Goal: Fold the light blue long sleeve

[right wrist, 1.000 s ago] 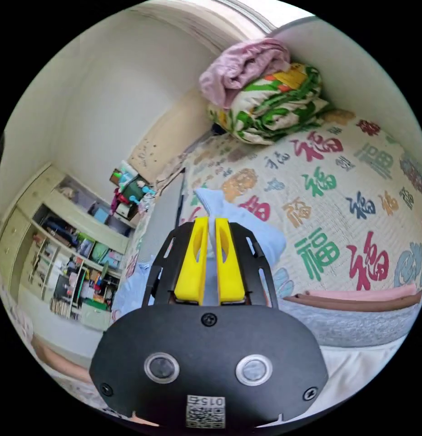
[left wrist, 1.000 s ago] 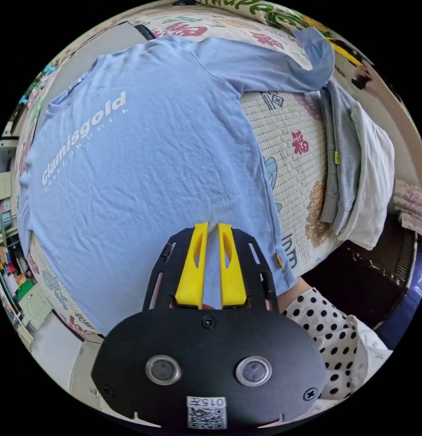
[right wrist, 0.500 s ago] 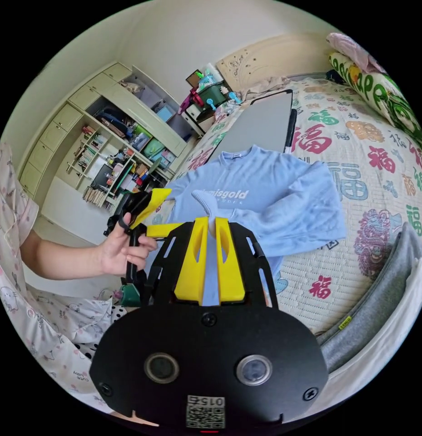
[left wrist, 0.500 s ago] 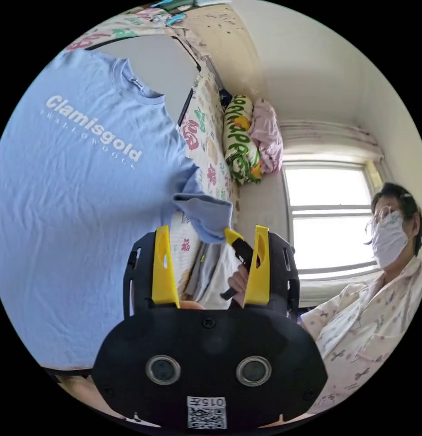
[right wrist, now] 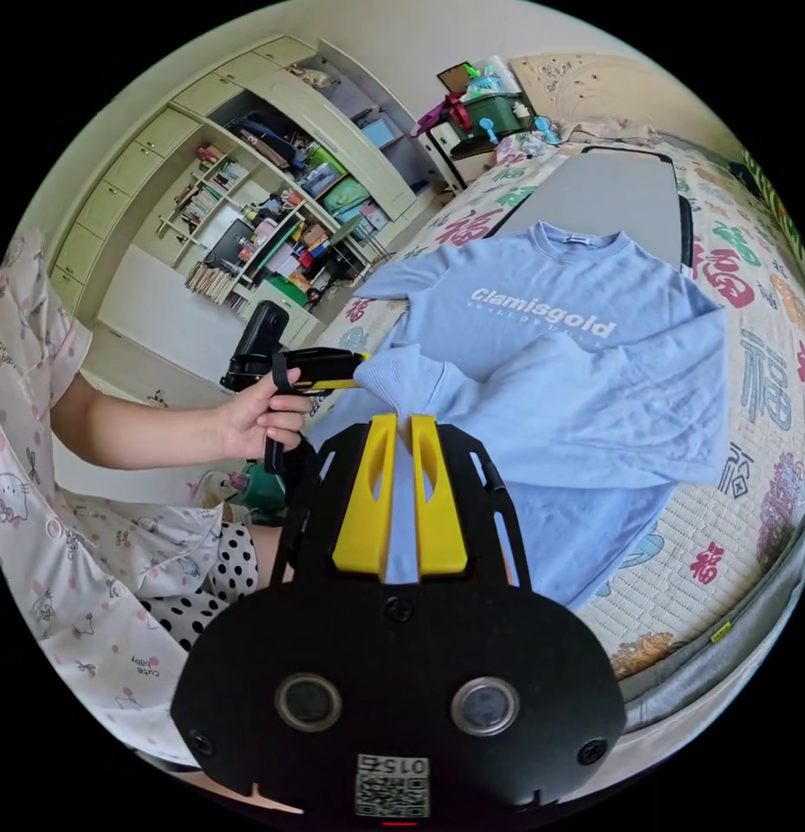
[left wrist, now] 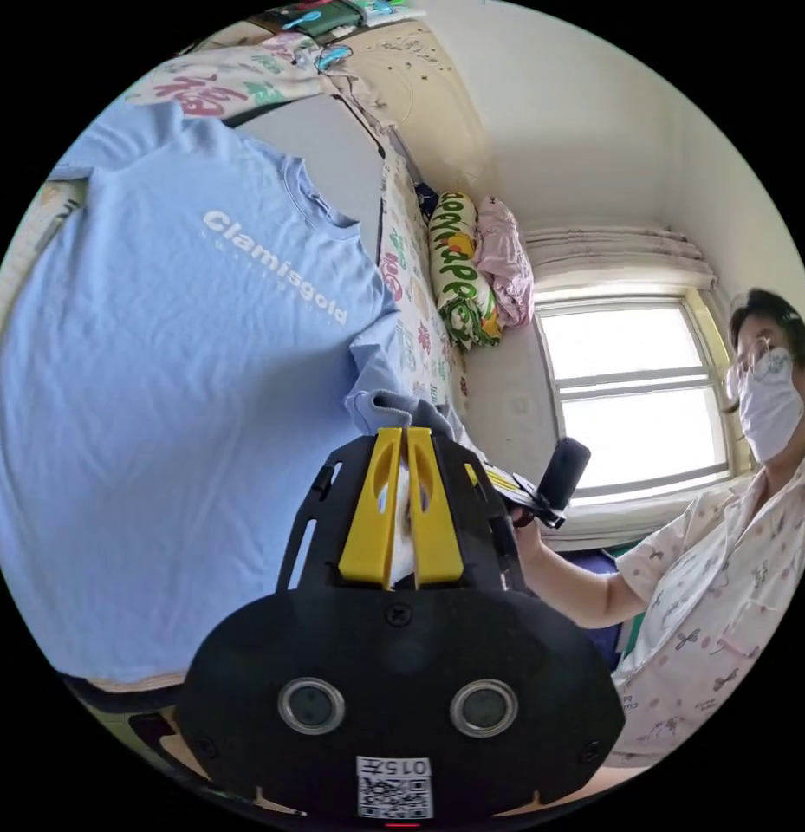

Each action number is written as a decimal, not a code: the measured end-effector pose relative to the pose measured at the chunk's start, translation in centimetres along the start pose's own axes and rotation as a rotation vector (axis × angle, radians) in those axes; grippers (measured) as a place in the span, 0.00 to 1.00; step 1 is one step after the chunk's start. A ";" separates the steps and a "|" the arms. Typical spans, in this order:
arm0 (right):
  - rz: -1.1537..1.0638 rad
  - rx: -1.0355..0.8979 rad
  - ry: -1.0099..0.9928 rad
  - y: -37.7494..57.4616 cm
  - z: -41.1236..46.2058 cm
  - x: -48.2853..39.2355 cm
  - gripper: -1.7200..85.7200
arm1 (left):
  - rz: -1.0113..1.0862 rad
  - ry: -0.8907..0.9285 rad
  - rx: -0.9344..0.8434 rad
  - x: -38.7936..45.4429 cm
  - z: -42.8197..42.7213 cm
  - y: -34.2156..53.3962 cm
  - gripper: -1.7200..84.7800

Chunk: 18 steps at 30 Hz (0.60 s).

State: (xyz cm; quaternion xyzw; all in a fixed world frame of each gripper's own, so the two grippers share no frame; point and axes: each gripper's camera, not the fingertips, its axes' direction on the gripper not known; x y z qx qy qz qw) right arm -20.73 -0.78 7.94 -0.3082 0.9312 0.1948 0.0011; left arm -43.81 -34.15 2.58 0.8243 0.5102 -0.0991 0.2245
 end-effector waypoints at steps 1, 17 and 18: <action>-0.005 -0.011 -0.003 -0.1 0.8 -0.8 0.06 | 0.001 -0.017 0.004 0.0 -1.0 0.3 0.01; 0.023 -0.269 -0.201 4.0 14.0 -10.2 0.06 | 0.054 -0.377 -0.111 -2.0 -9.9 8.3 0.01; 0.032 -0.264 -0.218 4.5 13.8 -10.3 0.06 | 0.070 -0.396 -0.126 -2.0 -9.8 8.6 0.01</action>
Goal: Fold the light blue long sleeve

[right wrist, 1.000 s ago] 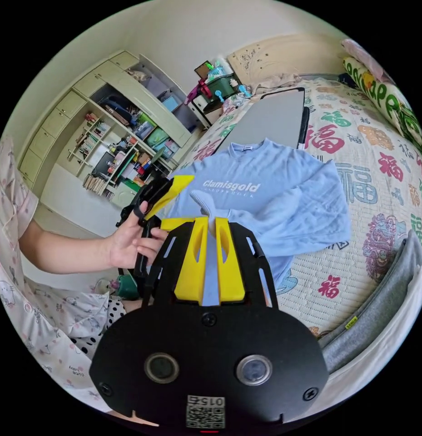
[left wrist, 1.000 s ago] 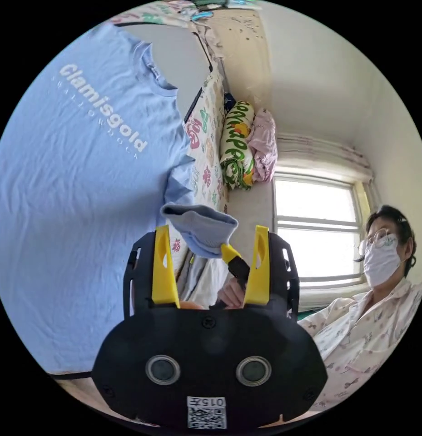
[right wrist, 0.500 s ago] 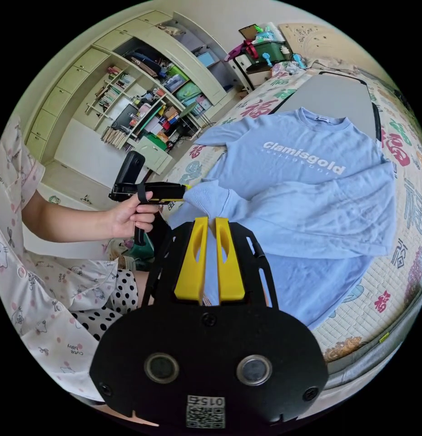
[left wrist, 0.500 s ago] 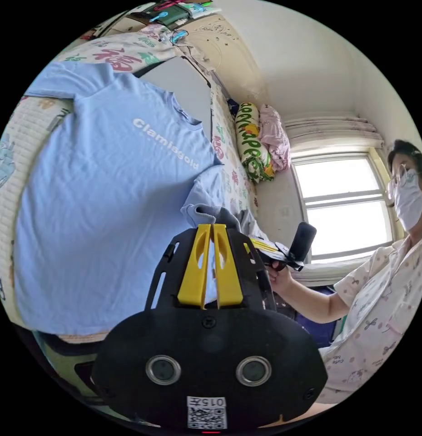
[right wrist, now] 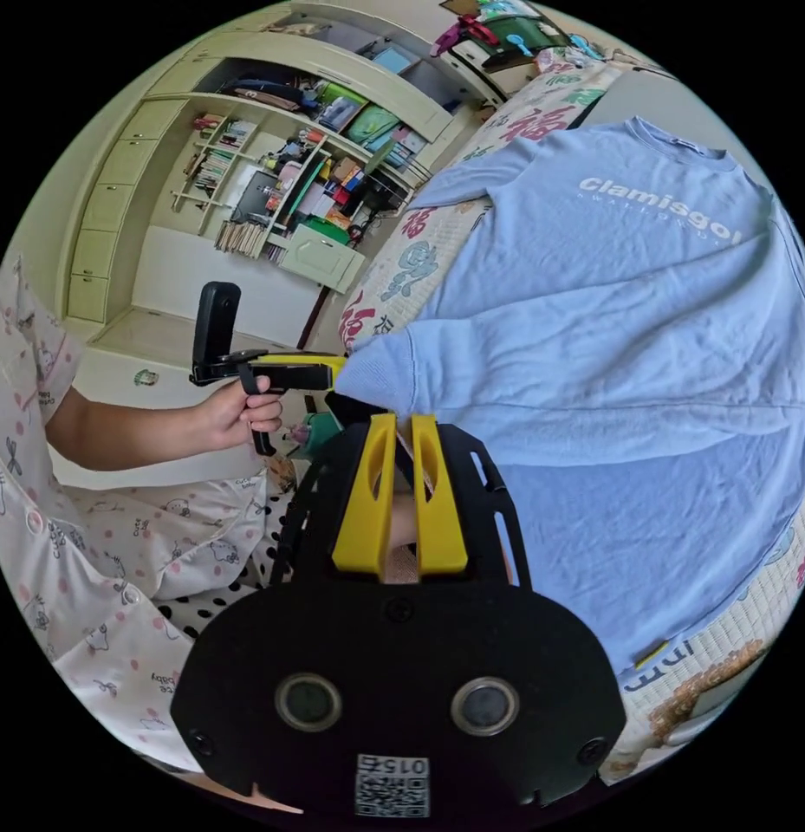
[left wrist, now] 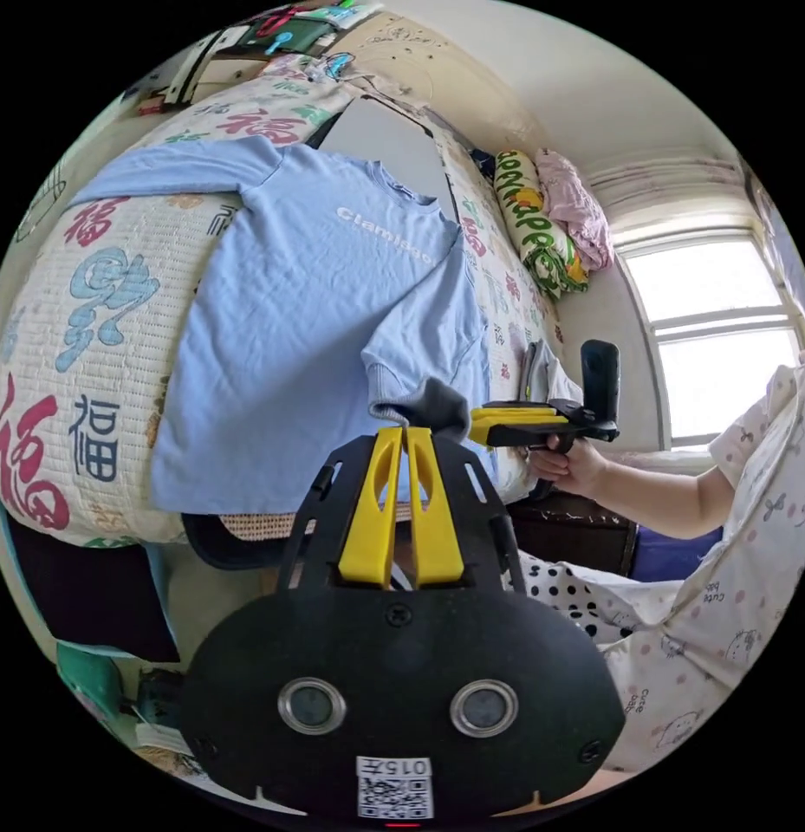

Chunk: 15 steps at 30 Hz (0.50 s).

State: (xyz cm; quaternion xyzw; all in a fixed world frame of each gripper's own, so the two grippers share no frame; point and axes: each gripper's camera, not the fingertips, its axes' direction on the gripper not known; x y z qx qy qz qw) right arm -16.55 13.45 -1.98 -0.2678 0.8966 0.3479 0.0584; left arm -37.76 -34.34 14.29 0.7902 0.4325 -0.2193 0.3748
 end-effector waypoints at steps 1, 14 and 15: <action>0.005 0.004 -0.009 0.3 0.0 0.0 0.06 | 0.007 -0.007 -0.013 -0.1 0.2 0.1 0.01; 0.508 0.368 0.101 16.3 -18.3 16.4 0.08 | 0.193 -0.178 -0.177 -3.8 6.0 -5.6 0.11; 0.593 0.442 0.109 17.9 -20.2 18.7 0.09 | 0.219 -0.154 -0.131 -3.6 8.0 -8.2 0.12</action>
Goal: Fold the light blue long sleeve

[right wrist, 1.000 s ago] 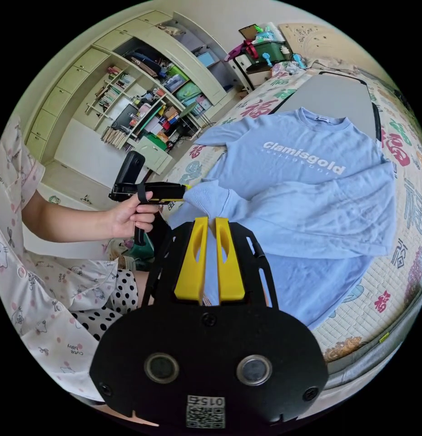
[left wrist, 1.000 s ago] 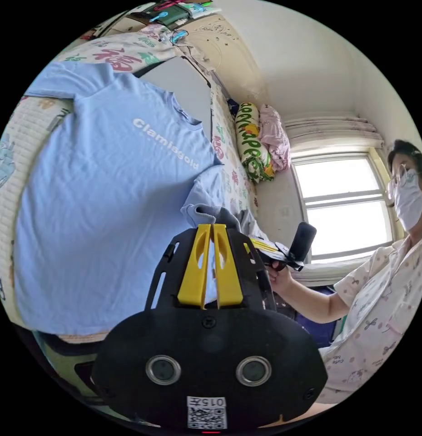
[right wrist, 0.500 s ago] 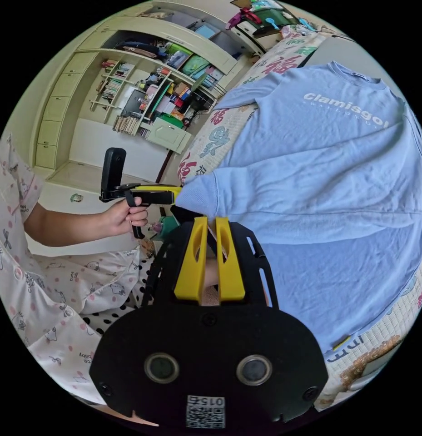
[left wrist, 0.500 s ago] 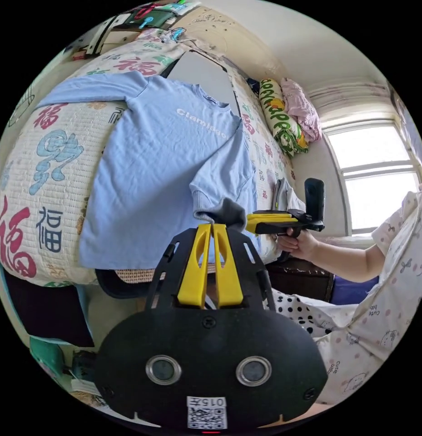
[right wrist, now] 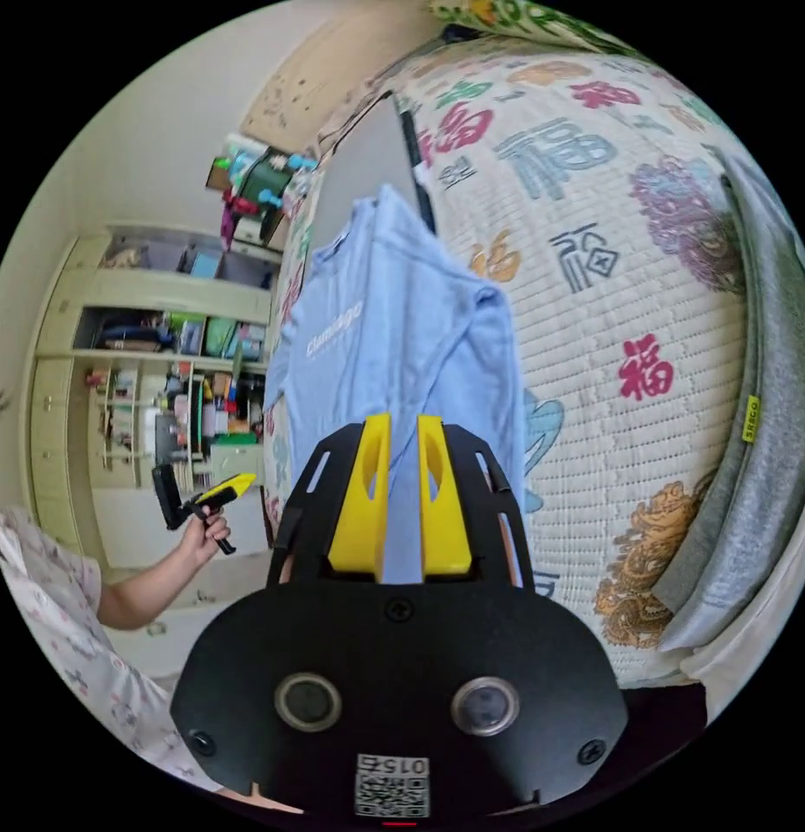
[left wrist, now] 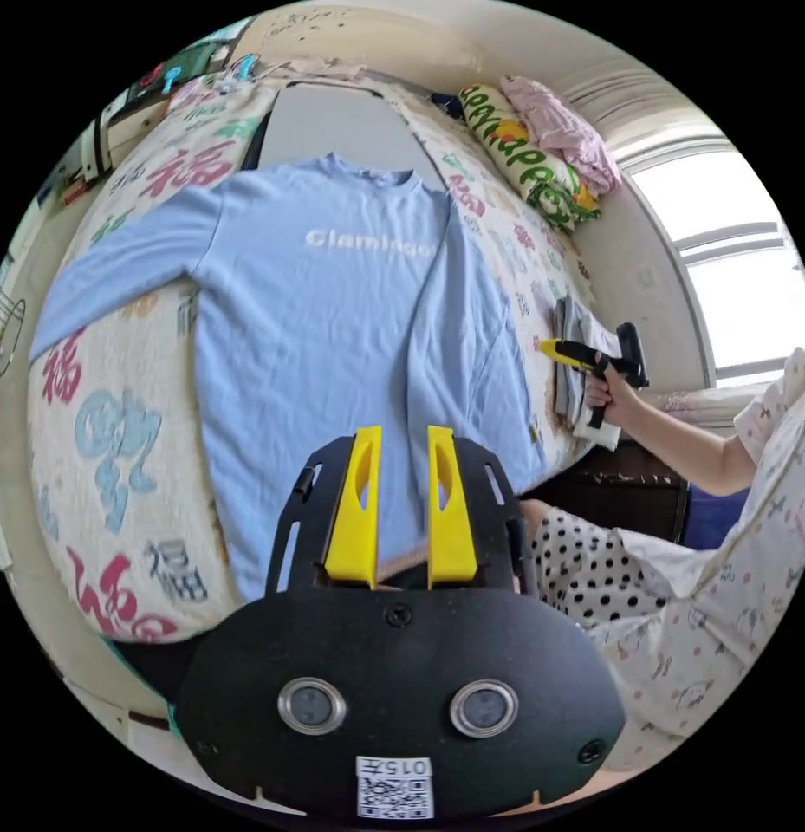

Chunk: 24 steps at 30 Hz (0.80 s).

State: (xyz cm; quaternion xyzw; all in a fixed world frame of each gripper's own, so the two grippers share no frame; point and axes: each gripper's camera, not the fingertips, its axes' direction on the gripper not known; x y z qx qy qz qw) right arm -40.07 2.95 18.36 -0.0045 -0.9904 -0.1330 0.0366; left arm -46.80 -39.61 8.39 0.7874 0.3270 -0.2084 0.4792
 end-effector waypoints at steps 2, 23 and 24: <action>0.106 0.081 -0.021 -1.1 -2.0 3.7 0.11 | 0.015 0.045 0.080 -0.1 3.0 -5.0 0.12; 0.351 0.153 -0.247 1.7 -11.0 18.9 0.04 | 0.228 0.082 -0.006 0.7 32.7 -29.5 0.05; 0.352 0.168 -0.262 2.5 -11.9 19.3 0.03 | 0.250 0.093 -0.012 1.0 33.3 -29.8 0.04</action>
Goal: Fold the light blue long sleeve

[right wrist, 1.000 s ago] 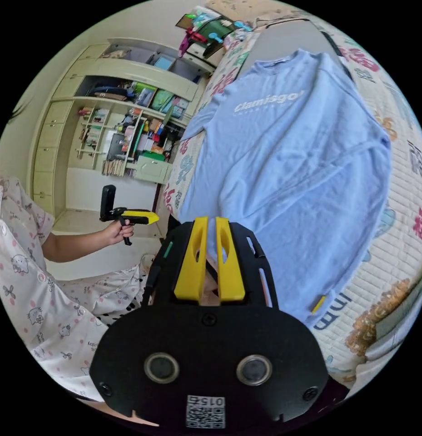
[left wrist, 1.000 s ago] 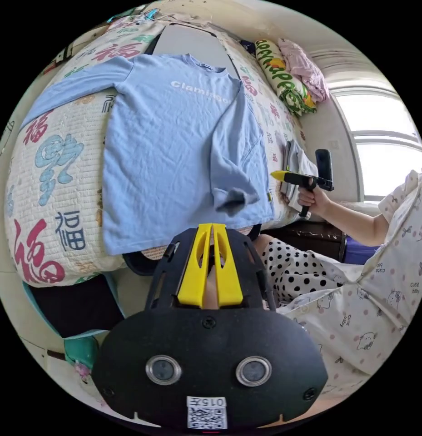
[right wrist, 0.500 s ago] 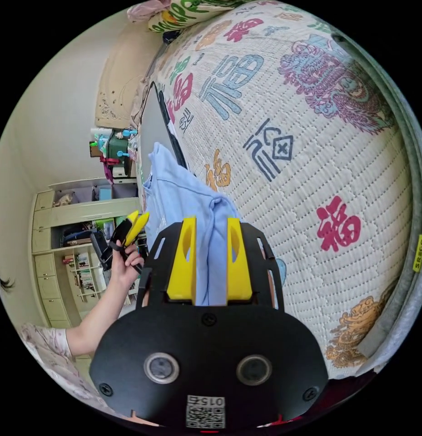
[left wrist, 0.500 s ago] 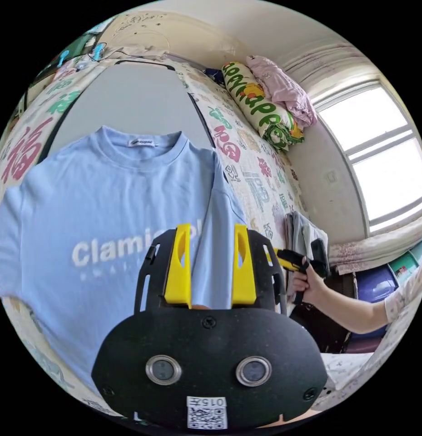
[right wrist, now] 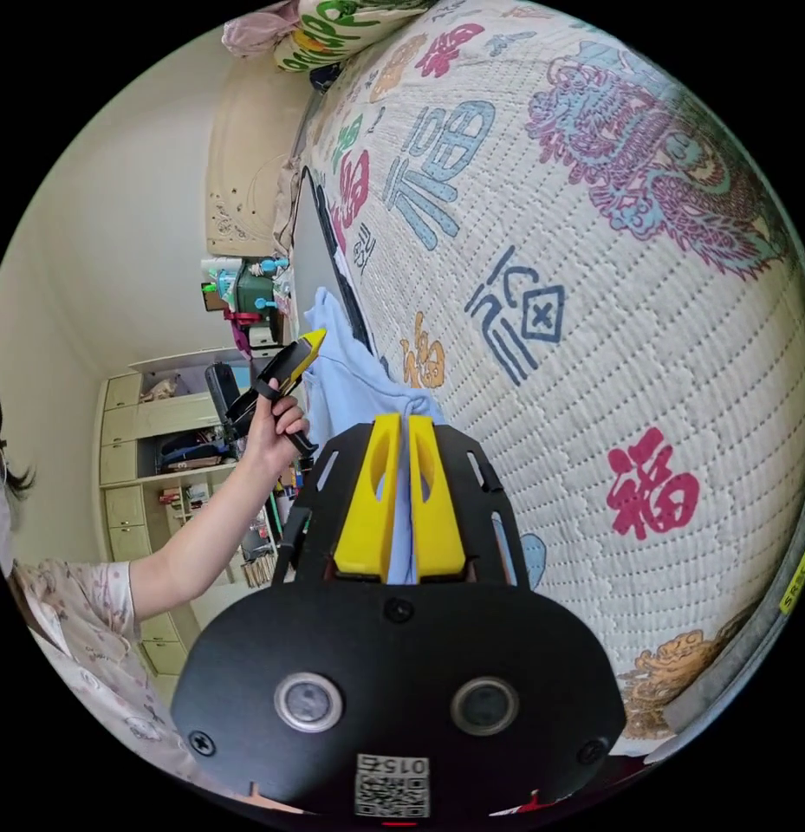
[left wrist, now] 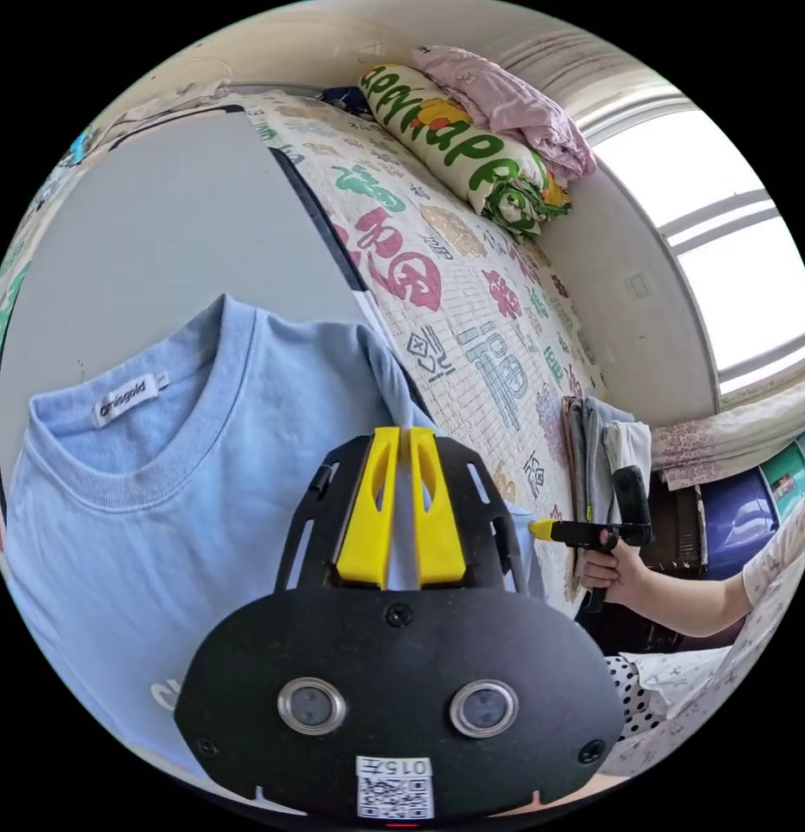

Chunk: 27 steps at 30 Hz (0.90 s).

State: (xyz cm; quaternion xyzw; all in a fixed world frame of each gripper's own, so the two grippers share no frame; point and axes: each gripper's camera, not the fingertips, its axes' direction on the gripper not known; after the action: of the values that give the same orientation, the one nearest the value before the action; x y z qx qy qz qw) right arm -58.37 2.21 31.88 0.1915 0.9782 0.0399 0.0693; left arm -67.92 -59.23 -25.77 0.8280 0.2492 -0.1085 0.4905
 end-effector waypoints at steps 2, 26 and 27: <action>0.009 0.038 -0.032 0.9 -1.7 0.7 0.03 | 0.034 -0.011 0.004 0.3 0.7 -0.5 0.04; -0.139 -0.240 0.131 16.6 -3.9 -1.7 0.08 | -0.134 -0.042 -0.004 -0.3 -5.6 15.7 0.13; -0.130 -0.313 0.123 19.2 -2.2 -1.9 0.09 | -0.182 -0.073 -0.065 0.1 -5.9 19.4 0.13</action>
State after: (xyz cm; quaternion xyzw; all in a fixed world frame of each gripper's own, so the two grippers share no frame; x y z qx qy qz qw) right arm -49.86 19.12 36.32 0.1118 0.9728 0.1988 0.0406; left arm -58.12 -61.77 -8.23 0.7810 0.3088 -0.1746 0.5139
